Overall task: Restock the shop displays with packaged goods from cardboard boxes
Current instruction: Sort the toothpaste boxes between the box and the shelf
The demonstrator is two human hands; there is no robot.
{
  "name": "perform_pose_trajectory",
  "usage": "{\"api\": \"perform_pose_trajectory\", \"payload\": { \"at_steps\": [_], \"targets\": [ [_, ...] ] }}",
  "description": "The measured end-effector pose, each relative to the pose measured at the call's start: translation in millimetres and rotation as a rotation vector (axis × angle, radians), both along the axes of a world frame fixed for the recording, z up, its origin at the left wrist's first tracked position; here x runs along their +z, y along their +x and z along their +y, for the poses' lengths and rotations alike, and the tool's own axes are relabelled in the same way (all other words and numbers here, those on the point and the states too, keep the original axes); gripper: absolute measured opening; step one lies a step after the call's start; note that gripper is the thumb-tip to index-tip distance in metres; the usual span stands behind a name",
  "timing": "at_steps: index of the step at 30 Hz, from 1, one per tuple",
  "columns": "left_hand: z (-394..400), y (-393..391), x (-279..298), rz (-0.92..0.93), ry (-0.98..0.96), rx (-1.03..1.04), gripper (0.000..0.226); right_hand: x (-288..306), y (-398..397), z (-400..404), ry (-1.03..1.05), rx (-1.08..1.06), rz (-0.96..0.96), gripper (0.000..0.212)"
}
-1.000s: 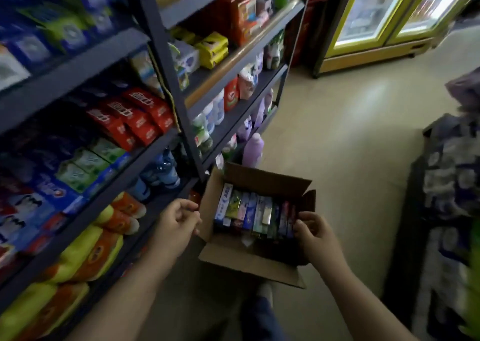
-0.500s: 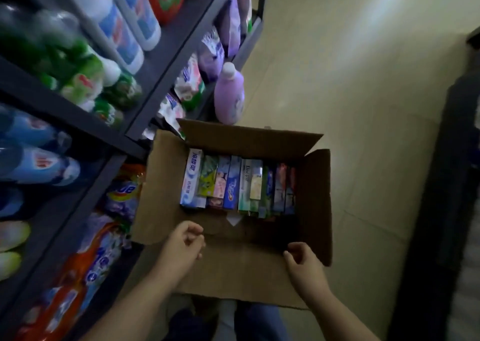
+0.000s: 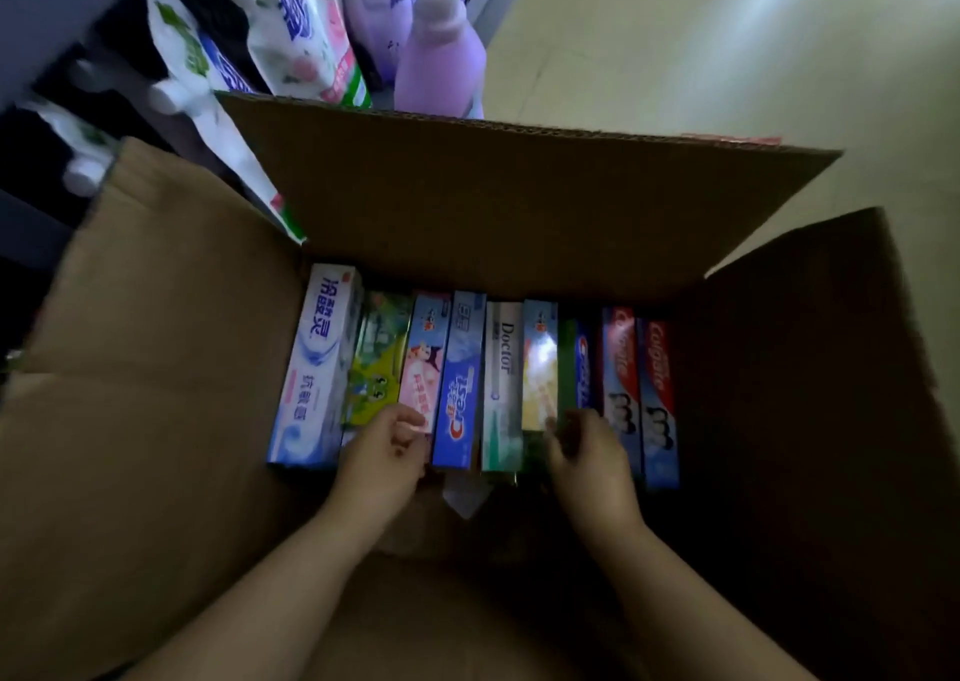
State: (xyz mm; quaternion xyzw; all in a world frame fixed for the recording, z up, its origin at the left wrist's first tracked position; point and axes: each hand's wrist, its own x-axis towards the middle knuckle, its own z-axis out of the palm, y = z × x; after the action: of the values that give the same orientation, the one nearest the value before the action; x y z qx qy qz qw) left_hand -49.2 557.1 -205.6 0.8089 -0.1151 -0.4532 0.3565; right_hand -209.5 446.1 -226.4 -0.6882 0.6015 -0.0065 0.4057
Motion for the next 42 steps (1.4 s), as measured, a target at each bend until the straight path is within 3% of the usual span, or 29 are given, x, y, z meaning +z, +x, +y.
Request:
{"api": "perform_pose_trajectory", "payload": {
  "at_steps": [4,7,10,16,22,25,30,35,42],
  "targets": [
    [-1.8,0.3,-34.8,-0.032,-0.083,0.044,0.019,-34.7,29.1,-4.2,-0.244,0.078,0.09,0.032],
    [-0.6,-0.5,-49.8,-0.051,-0.127,0.078,0.022,-49.5,43.2,-2.6,-0.248,-0.012,0.161,0.046],
    [3.0,-1.6,-48.3,-0.009,-0.151,0.094,0.021,-52.9,49.0,0.4,-0.259,-0.042,0.154,0.037],
    [6.9,-6.2,-22.1,0.136,-0.146,0.076,0.015,-20.2,38.6,23.7,-0.203,-0.083,0.025,0.043],
    [12.6,-9.3,0.9,0.354,-0.244,0.128,0.007,1.5,29.9,75.8,-0.16,0.12,-0.2,0.035],
    [22.0,-4.3,7.1,0.395,-0.263,0.162,0.014,7.0,31.0,96.7,-0.116,0.195,-0.29,0.042],
    [45.2,16.4,10.7,0.31,-0.19,0.225,0.037,13.4,36.8,101.0,0.143,0.3,-0.375,0.046],
    [61.2,29.0,13.4,0.307,-0.242,0.309,0.04,-4.9,69.4,62.7,-0.006,0.235,-0.213,0.056],
    [63.4,36.2,20.3,0.365,-0.425,0.452,0.023,-34.8,111.2,42.4,-0.26,0.687,0.104,0.063]
  ]
}}
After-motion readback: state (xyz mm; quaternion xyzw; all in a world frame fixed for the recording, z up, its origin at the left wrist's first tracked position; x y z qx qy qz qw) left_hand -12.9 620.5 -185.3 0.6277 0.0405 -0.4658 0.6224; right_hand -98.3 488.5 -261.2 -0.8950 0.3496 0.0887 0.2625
